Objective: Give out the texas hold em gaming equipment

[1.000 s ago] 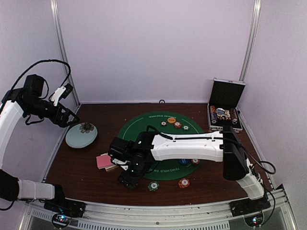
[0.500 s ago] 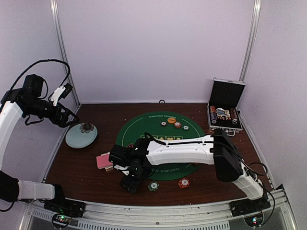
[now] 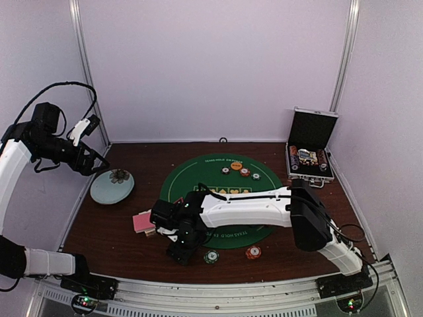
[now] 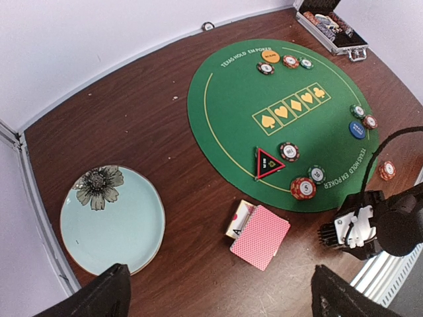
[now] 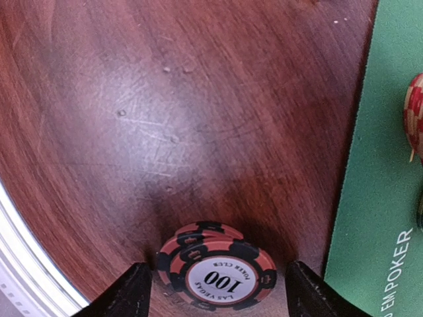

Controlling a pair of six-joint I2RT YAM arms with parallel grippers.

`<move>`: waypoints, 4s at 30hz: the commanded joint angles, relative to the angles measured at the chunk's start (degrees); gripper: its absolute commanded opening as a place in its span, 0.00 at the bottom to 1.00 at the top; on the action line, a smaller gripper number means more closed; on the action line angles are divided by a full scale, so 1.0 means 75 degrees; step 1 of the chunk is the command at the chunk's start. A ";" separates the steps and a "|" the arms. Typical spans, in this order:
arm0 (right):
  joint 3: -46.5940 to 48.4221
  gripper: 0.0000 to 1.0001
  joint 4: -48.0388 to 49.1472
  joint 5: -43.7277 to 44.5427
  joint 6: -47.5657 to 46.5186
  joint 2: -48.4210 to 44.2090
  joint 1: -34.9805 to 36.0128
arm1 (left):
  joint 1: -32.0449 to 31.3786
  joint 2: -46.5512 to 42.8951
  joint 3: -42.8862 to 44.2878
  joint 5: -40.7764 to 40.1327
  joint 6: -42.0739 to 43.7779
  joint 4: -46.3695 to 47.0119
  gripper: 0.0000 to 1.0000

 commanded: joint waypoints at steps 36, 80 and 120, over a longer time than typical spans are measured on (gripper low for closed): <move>0.0417 0.51 -0.0231 0.0025 -0.0045 -0.0063 -0.0094 | 0.0042 -0.0059 0.0027 0.0112 -0.0009 0.0028 0.97; -0.4474 0.25 0.0654 0.1150 0.0791 -0.3676 -0.2243 | 0.0042 0.0027 -0.0288 0.0301 0.0427 0.0009 0.97; -0.5231 0.63 0.1010 0.0723 0.1061 -0.3473 -0.2519 | -0.0663 0.0182 -0.1116 0.0055 0.2394 -0.1100 0.98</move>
